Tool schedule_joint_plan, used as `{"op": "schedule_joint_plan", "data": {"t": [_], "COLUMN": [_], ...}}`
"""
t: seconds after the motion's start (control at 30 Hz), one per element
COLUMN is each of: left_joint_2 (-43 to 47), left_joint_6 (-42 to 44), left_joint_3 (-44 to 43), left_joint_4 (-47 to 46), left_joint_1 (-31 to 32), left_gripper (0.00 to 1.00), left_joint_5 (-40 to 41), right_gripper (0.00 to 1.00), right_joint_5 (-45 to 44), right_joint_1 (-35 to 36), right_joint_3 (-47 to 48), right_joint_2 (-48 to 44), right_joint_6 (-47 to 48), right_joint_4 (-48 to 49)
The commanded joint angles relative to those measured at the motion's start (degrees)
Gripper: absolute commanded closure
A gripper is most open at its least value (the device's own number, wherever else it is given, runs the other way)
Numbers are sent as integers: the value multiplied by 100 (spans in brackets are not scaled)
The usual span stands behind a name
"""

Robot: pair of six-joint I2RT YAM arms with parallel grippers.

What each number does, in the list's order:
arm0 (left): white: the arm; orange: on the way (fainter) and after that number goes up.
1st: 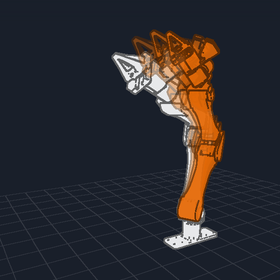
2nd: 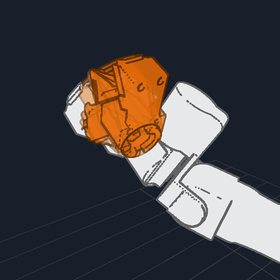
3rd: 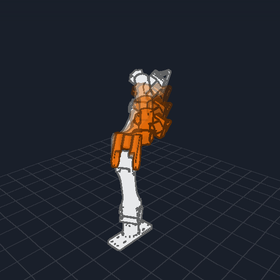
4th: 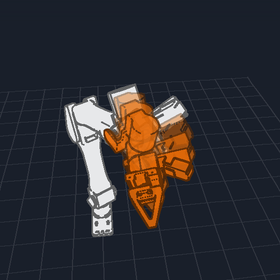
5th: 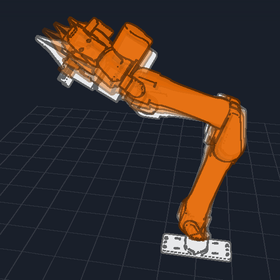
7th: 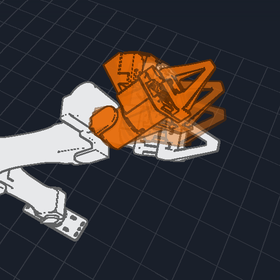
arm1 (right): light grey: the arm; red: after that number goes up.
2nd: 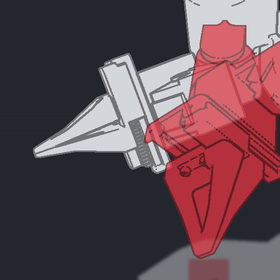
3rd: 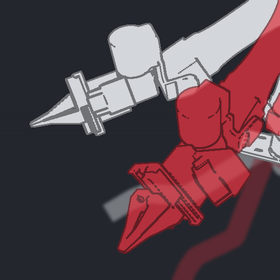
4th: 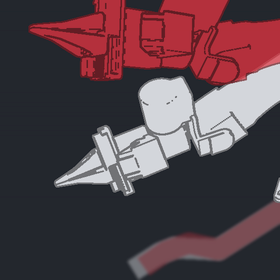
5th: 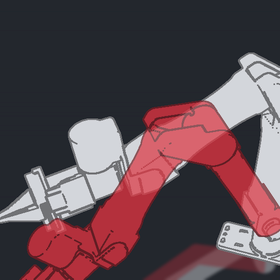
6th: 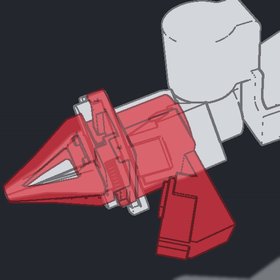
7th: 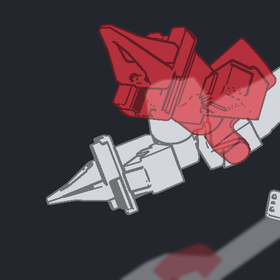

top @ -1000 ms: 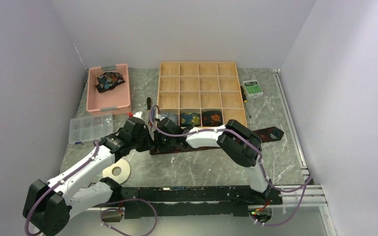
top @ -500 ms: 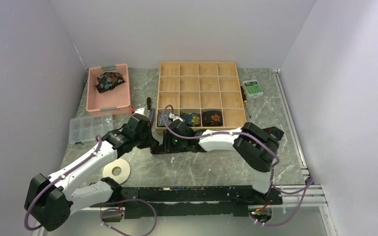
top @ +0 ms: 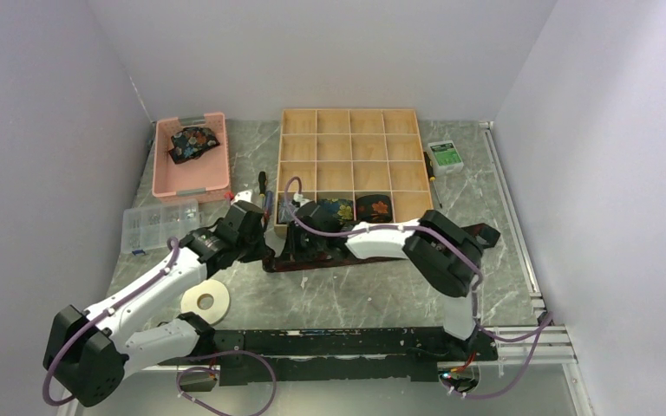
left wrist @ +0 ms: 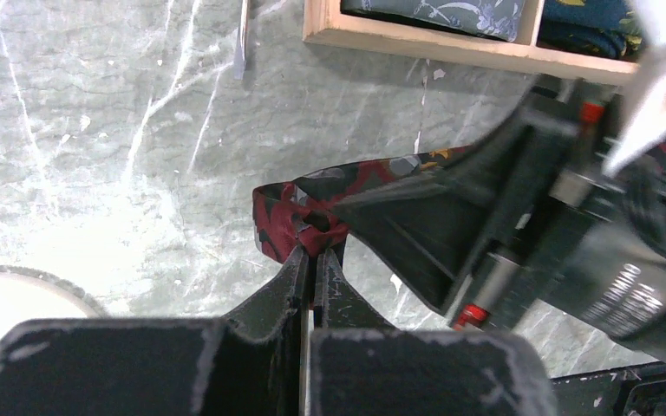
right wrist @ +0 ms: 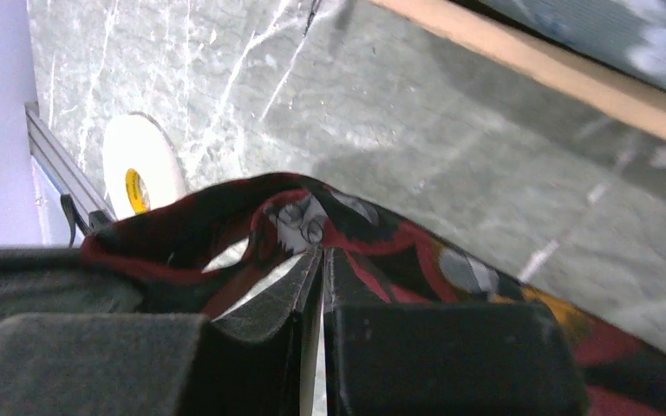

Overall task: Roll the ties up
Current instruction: Roll the tie at the center of the board.

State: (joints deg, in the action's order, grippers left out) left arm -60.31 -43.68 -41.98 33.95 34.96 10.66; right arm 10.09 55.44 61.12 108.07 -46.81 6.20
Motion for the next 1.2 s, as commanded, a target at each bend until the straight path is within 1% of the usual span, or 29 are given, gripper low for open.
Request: {"op": "schedule_joint_plan", "data": {"t": [0.0, 0.2, 0.47, 0.67, 0.9, 1.07, 1.17], "left_joint_2": [242, 339, 412, 515, 448, 335, 136], "left_joint_6": [11, 55, 60, 152, 205, 299, 380], "left_joint_3": [-39, 61, 176, 257, 238, 151, 2], "left_joint_4": [44, -50, -92, -72, -65, -50, -15], "left_joint_1": [25, 25, 20, 25, 27, 28, 28], "left_gripper": [97, 97, 97, 97, 97, 97, 97], "left_joint_5": [206, 114, 8, 61, 108, 172, 212], "right_gripper": [91, 94, 94, 92, 81, 79, 79], "right_joint_5": [616, 810, 974, 690, 379, 270, -65], "right_joint_1": [19, 91, 226, 202, 92, 25, -4], "right_joint_3": [475, 782, 1247, 732, 317, 54, -243], "right_joint_2": [429, 827, 1283, 836, 255, -94, -471], "right_joint_6": [-203, -322, -424, -463, -483, -424, -263], "right_joint_4": [318, 296, 280, 567, 497, 362, 167]}}
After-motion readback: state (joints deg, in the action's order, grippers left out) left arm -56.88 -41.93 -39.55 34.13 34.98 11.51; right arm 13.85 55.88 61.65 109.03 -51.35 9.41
